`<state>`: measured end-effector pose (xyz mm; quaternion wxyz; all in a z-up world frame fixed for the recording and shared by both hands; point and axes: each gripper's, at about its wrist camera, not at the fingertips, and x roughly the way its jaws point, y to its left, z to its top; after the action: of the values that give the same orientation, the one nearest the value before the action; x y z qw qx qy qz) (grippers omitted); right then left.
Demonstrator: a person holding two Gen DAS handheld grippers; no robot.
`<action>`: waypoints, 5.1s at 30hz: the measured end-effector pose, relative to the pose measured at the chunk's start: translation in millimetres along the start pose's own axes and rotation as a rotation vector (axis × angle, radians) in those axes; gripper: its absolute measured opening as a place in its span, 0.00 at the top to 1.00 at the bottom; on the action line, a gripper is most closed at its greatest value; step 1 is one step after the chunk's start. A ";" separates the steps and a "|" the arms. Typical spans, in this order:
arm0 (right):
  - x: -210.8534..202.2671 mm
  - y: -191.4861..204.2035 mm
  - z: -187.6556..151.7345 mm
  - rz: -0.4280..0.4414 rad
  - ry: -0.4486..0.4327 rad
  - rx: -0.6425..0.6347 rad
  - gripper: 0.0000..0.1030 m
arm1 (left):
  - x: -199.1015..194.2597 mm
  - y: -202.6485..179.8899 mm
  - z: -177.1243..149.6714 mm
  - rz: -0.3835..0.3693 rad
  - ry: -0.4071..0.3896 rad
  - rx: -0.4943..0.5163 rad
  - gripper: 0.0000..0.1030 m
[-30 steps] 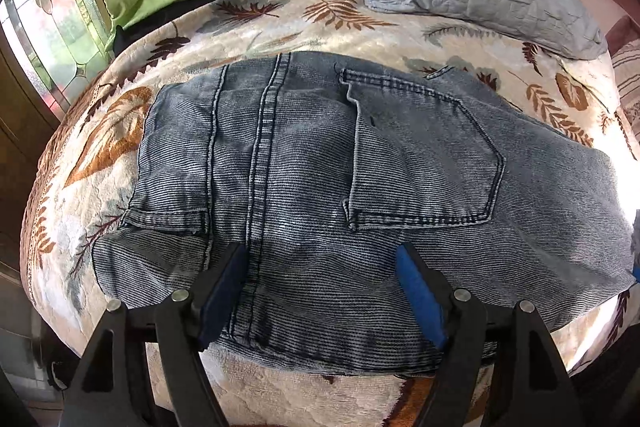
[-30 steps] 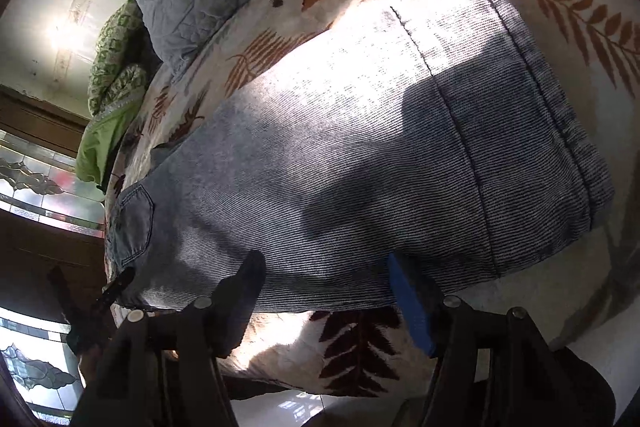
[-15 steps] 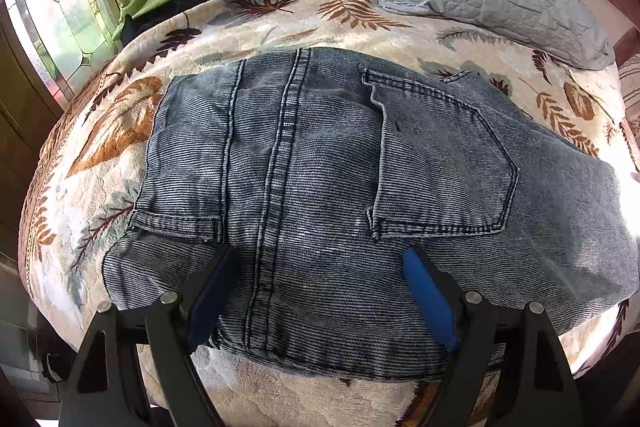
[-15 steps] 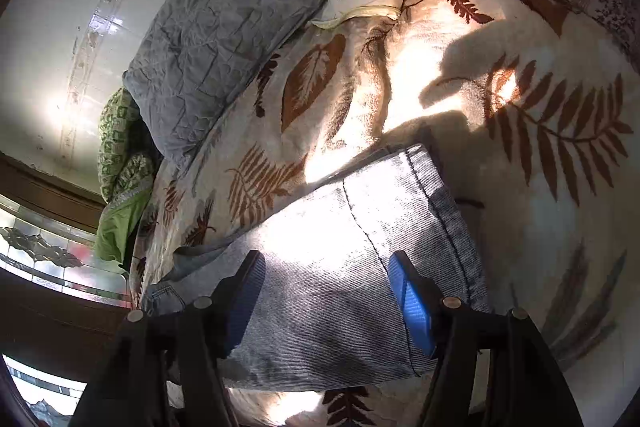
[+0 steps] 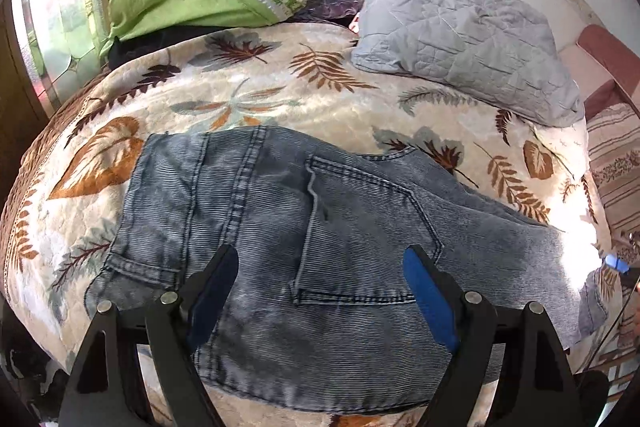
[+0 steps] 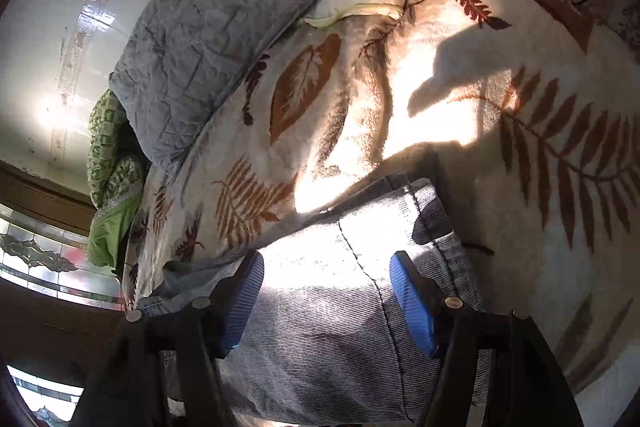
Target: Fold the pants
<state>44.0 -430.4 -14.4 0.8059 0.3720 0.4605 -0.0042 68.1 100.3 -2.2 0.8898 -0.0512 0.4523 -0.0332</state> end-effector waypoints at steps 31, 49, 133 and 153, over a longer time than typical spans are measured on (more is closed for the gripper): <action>243.3 330.1 -103.4 -0.065 0.297 -1.025 0.98 | 40.2 -10.6 -42.7 0.043 -0.021 0.122 0.14; 145.4 255.7 -82.9 0.010 0.117 -0.693 0.88 | 41.3 -17.1 -46.3 0.083 -0.023 0.171 0.10; -33.1 -53.1 -96.2 -0.165 -0.147 0.174 0.74 | 57.6 -195.3 -72.7 -0.048 0.120 0.353 0.09; -26.2 -88.8 -97.8 0.000 -0.109 0.321 0.64 | 56.5 -202.5 -77.8 -0.046 0.122 0.379 0.05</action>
<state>-74.5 -444.4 -77.0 0.7599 0.4953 0.4094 -0.0981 35.9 -111.4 -68.5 0.8534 0.1089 0.4897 -0.1412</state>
